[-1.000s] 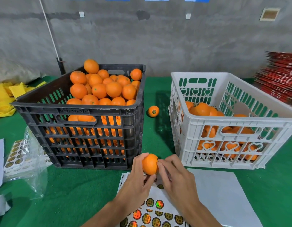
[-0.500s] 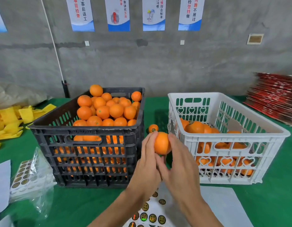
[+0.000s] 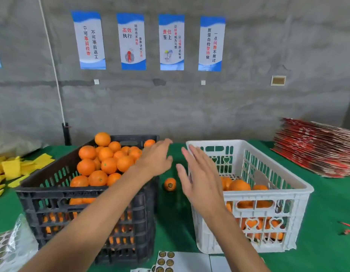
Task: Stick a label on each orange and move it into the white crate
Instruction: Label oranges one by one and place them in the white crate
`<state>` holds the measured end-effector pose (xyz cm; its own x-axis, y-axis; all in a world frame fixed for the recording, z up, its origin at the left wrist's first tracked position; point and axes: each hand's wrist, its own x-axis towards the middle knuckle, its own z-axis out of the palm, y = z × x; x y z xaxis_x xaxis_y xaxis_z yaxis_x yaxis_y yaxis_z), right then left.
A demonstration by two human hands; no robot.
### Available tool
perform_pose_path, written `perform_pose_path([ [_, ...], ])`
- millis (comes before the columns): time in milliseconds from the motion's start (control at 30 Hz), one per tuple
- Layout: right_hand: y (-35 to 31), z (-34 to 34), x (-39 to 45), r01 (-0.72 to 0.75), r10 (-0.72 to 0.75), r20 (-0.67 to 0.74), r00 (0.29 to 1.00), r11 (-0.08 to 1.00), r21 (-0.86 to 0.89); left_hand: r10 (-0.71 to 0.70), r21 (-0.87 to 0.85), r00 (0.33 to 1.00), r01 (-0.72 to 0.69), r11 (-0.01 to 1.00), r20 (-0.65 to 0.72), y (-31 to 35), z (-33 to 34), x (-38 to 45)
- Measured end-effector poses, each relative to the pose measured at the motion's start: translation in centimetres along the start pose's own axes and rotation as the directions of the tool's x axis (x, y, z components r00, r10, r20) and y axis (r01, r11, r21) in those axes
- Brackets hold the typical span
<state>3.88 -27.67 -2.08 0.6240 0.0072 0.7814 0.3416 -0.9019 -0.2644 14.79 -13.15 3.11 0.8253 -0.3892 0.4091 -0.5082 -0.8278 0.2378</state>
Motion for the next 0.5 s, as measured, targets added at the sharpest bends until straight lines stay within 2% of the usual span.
perform_pose_path([
  [67, -1.9, 1.3, 0.9, 0.086, -0.105, 0.128, 0.986, 0.986, 0.145, -0.167, 0.02, 0.978, 0.165, 0.986, 0.127, -4.8, -0.8, 0.6],
  [167, -4.2, 3.5, 1.9, 0.134, -0.233, 0.242, 0.942, 0.922, 0.364, -0.248, -0.056, 0.913, 0.28, 0.958, 0.324, -11.6, -1.9, -0.3],
  [233, -5.1, 5.2, 2.0, 0.116, -0.253, 0.277, 0.927, 0.896, 0.429, -0.251, -0.129, 0.895, 0.317, 0.94, 0.37, -14.9, -2.1, -1.1],
  [300, -5.4, 6.8, 1.6, 0.089, -0.241, 0.297, 0.924, 0.891, 0.446, -0.246, -0.173, 0.908, 0.317, 0.932, 0.34, -16.3, -1.7, -1.2],
  [400, -5.4, 8.7, 0.7, 0.056, -0.186, 0.243, 0.952, 0.887, 0.459, -0.196, 0.048, 0.934, 0.191, 0.98, 0.298, -16.0, -0.4, 0.3],
  [500, -5.1, 9.8, 0.3, 0.044, -0.152, 0.194, 0.969, 0.881, 0.472, -0.27, 0.328, 0.883, 0.142, 0.934, 0.385, -15.6, 0.5, 1.6],
])
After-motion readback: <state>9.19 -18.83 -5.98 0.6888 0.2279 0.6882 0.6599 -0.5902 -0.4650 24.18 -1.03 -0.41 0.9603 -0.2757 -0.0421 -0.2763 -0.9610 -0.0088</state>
